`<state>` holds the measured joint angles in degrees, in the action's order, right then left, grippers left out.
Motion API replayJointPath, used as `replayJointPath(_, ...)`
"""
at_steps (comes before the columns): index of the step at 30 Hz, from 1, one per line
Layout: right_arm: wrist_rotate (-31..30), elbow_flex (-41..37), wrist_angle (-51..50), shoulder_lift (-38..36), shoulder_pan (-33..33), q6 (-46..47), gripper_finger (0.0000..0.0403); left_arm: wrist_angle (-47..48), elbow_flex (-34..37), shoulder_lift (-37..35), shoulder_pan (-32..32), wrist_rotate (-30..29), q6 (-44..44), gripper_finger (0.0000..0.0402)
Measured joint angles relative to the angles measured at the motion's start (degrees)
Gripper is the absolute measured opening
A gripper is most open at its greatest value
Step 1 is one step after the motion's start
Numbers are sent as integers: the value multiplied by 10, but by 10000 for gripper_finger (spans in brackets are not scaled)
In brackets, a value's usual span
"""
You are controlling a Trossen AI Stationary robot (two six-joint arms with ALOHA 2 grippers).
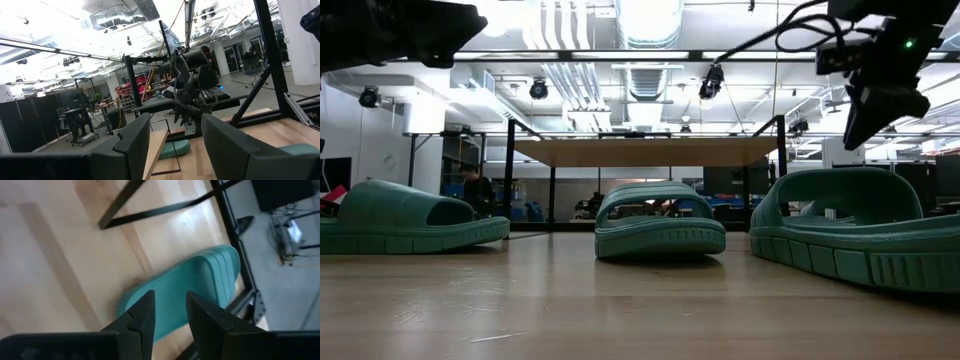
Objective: Pick and place slides into the shelf
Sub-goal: Put the green slide on the shelf
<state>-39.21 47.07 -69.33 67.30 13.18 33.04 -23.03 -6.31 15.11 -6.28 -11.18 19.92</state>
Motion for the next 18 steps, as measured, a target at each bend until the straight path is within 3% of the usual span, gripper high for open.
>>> replayJointPath(6, -25, 1, -15, 23, -5, 23, 109, 0, 0, 0, 0, -1, 0, 164)
replayJointPath(13, -26, 4, -16, 21, -5, 26, 148, 0, 0, -2, 0, -3, 1, 164)
replayJointPath(18, 6, 4, -13, 18, -5, 36, 176, 0, 0, -2, 0, -16, 1, 164)
